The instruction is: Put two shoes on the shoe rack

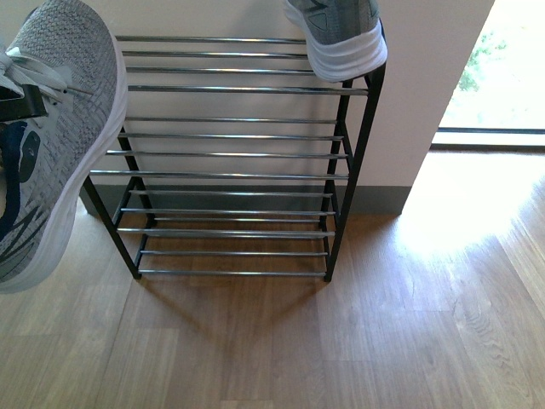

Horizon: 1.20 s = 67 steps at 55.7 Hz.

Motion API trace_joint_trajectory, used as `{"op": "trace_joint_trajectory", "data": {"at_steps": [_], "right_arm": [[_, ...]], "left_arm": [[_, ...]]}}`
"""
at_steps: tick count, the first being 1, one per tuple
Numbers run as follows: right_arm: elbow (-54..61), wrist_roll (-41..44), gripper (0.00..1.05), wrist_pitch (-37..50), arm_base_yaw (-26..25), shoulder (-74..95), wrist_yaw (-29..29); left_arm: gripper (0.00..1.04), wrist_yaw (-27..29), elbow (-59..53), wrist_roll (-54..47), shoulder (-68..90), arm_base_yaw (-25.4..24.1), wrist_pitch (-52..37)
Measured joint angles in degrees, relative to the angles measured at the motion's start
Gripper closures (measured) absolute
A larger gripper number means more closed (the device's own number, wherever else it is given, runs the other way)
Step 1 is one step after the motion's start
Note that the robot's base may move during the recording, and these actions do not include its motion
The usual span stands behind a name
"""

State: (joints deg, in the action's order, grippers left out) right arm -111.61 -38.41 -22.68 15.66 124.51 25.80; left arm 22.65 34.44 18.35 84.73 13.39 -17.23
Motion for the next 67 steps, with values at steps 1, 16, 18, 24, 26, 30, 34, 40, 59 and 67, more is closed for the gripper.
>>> {"op": "trace_joint_trajectory", "data": {"at_steps": [1,16,18,24,26,30,34,40,59,67], "right_arm": [[-0.5,-0.2,1.04,-0.3,-0.1,0.4,0.2],[-15.8,-2.3,1.04,-9.0,-1.3,11.3,1.4],[-17.4,-2.4,1.04,-10.0,-1.4,12.4,1.4],[-21.5,-2.8,1.04,-12.5,-1.7,15.0,1.4],[-22.7,-3.0,1.04,-13.4,-1.9,15.8,1.4],[-25.3,-3.2,1.04,-15.1,-2.2,17.3,1.3],[-29.1,-3.6,1.04,-17.4,-2.6,19.3,0.4],[-30.0,-3.6,1.04,-17.0,-3.0,19.8,-0.6],[-23.0,-1.3,0.58,-10.6,-3.4,16.1,-2.4],[-18.5,1.1,0.38,-6.3,-3.2,12.1,-3.1]], "left_arm": [[1.04,0.0,0.0,0.0,0.0,0.0,0.0],[1.04,0.0,0.0,0.0,0.0,0.0,0.0],[1.04,0.0,0.0,0.0,0.0,0.0,0.0],[1.04,0.0,0.0,0.0,0.0,0.0,0.0],[1.04,0.0,0.0,0.0,0.0,0.0,0.0],[1.04,0.0,0.0,0.0,0.0,0.0,0.0],[1.04,0.0,0.0,0.0,0.0,0.0,0.0],[1.04,0.0,0.0,0.0,0.0,0.0,0.0],[1.04,0.0,0.0,0.0,0.0,0.0,0.0],[1.04,0.0,0.0,0.0,0.0,0.0,0.0]]}}
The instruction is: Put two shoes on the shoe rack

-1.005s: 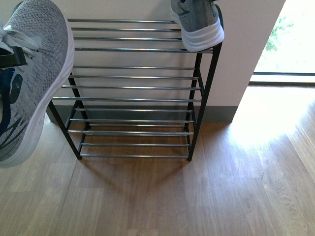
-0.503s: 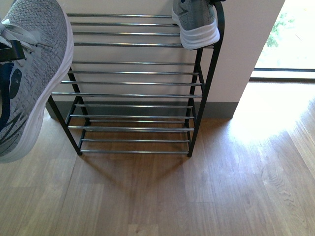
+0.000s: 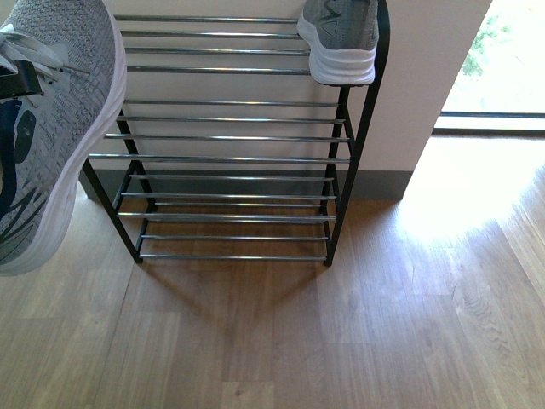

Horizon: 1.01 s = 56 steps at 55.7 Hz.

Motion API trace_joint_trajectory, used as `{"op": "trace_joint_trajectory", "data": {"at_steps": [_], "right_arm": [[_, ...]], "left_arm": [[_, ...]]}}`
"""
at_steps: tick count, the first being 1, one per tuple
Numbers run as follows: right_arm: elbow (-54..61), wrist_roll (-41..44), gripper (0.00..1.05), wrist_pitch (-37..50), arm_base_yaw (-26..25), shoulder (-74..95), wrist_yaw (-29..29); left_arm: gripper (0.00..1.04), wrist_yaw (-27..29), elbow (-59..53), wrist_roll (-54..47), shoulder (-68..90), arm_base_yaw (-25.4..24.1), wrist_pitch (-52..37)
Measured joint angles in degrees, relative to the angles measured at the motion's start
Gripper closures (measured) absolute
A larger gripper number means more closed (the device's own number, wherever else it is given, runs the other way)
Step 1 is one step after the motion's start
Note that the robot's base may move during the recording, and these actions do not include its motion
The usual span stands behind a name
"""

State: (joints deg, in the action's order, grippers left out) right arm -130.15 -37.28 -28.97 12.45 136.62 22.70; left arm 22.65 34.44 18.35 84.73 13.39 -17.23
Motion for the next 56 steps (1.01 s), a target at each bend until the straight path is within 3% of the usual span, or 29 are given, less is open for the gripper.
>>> {"op": "trace_joint_trajectory", "data": {"at_steps": [11,22,37,46,56], "right_arm": [[8.2,4.1,0.08,7.5,0.6,-7.4,-2.9],[17.1,9.5,0.09,17.1,0.1,-14.3,-9.7],[50.0,18.4,0.09,39.3,-6.5,-37.3,-26.0],[72.6,23.9,0.09,50.2,-13.0,-52.9,-34.3],[99.4,28.5,0.09,62.3,-24.0,-69.1,-41.2]], "left_arm": [[1.04,0.0,0.0,0.0,0.0,0.0,0.0],[1.04,0.0,0.0,0.0,0.0,0.0,0.0],[1.04,0.0,0.0,0.0,0.0,0.0,0.0],[1.04,0.0,0.0,0.0,0.0,0.0,0.0],[1.04,0.0,0.0,0.0,0.0,0.0,0.0]]}}
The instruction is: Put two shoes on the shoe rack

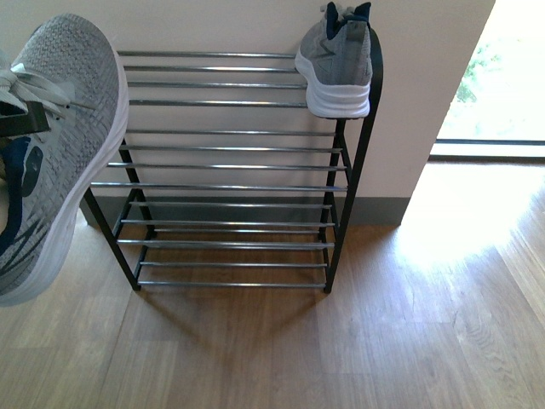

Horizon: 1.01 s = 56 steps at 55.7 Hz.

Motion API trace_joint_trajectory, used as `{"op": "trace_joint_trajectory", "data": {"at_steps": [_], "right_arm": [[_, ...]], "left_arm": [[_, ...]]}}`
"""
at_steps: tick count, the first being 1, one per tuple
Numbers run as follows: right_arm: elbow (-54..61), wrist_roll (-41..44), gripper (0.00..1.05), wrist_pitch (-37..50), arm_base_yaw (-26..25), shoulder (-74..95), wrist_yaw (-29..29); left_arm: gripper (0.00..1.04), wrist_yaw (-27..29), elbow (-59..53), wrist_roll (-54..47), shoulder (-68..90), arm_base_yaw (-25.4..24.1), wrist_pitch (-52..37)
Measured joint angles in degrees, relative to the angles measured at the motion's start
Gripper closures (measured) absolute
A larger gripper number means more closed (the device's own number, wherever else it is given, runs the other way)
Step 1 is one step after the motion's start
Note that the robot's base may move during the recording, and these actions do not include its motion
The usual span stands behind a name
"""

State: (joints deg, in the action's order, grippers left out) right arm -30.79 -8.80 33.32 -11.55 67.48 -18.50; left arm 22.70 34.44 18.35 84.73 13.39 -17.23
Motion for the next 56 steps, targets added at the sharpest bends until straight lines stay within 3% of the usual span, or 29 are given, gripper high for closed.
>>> {"op": "trace_joint_trajectory", "data": {"at_steps": [8,21,31,42,52,56], "right_arm": [[8.2,-0.7,0.09,8.7,-5.5,0.1,-0.8],[9.1,-0.2,0.12,10.5,-5.6,0.2,-0.2],[14.6,6.4,0.4,13.0,-2.5,-4.5,5.2],[19.5,7.8,0.68,12.0,0.9,-10.3,8.2],[23.3,8.3,1.0,9.2,3.7,-16.8,11.0],[24.4,8.5,1.03,8.1,4.5,-19.0,11.6]], "left_arm": [[1.04,0.0,0.0,0.0,0.0,0.0,0.0],[1.04,0.0,0.0,0.0,0.0,0.0,0.0],[1.04,0.0,0.0,0.0,0.0,0.0,0.0],[1.04,0.0,0.0,0.0,0.0,0.0,0.0],[1.04,0.0,0.0,0.0,0.0,0.0,0.0],[1.04,0.0,0.0,0.0,0.0,0.0,0.0]]}}
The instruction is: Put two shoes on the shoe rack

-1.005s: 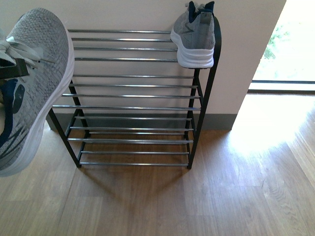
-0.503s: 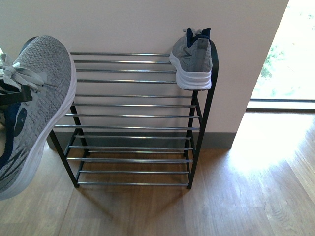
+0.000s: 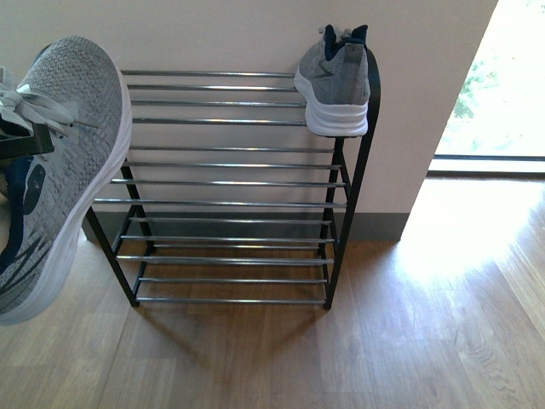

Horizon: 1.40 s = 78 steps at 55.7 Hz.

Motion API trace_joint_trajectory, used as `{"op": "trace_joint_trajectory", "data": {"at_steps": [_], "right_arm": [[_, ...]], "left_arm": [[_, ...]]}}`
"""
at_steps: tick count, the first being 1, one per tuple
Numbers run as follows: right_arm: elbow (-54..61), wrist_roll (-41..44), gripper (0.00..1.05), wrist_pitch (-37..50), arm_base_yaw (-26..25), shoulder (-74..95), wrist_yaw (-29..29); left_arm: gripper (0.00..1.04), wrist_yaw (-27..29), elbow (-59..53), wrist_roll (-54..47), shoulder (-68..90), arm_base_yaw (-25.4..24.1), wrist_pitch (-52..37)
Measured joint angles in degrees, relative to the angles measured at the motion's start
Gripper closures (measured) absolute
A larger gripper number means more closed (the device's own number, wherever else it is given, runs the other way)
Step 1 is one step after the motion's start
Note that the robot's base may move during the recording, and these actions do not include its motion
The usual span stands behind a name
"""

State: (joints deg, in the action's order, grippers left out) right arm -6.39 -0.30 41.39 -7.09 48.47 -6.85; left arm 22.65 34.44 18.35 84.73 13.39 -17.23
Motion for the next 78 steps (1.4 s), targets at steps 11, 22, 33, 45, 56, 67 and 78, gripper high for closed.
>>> {"op": "trace_joint_trajectory", "data": {"at_steps": [11,22,33,45,56,67,78], "right_arm": [[2.3,0.0,1.03,-3.8,2.5,-6.1,3.2],[5.2,0.0,1.03,-5.0,6.8,-11.1,6.6],[5.3,0.0,1.03,-11.6,6.9,-18.3,6.9],[5.3,0.0,1.03,-17.9,6.9,-24.9,6.9],[5.3,0.0,1.03,-22.5,6.9,-29.7,6.9],[5.3,0.0,1.03,-25.9,6.9,-33.2,6.9],[5.3,0.0,1.03,-28.7,6.9,-35.9,6.9]], "left_arm": [[1.04,0.0,0.0,0.0,0.0,0.0,0.0],[1.04,0.0,0.0,0.0,0.0,0.0,0.0],[1.04,0.0,0.0,0.0,0.0,0.0,0.0],[1.04,0.0,0.0,0.0,0.0,0.0,0.0],[1.04,0.0,0.0,0.0,0.0,0.0,0.0],[1.04,0.0,0.0,0.0,0.0,0.0,0.0],[1.04,0.0,0.0,0.0,0.0,0.0,0.0]]}}
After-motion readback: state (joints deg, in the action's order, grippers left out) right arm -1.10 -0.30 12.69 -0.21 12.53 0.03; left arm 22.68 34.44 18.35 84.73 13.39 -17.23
